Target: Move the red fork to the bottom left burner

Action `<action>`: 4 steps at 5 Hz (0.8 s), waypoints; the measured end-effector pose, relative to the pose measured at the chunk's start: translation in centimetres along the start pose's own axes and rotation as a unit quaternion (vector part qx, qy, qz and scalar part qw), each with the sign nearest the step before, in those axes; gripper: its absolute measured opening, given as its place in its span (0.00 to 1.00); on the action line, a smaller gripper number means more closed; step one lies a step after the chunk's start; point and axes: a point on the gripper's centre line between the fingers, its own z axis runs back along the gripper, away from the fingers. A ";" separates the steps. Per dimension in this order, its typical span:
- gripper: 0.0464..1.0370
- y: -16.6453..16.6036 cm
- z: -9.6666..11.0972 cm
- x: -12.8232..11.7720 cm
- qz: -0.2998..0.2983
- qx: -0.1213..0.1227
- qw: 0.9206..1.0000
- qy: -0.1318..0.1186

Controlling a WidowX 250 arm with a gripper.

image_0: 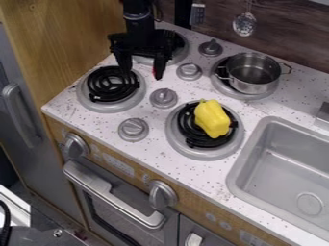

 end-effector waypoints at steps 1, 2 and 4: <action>0.96 0.0 -1.4 -0.6 0.000 0.000 1.000 0.021; 0.96 -0.2 -2.4 0.5 -0.004 -0.003 1.000 0.030; 0.96 -1.7 -3.6 4.2 -0.020 -0.012 1.000 0.013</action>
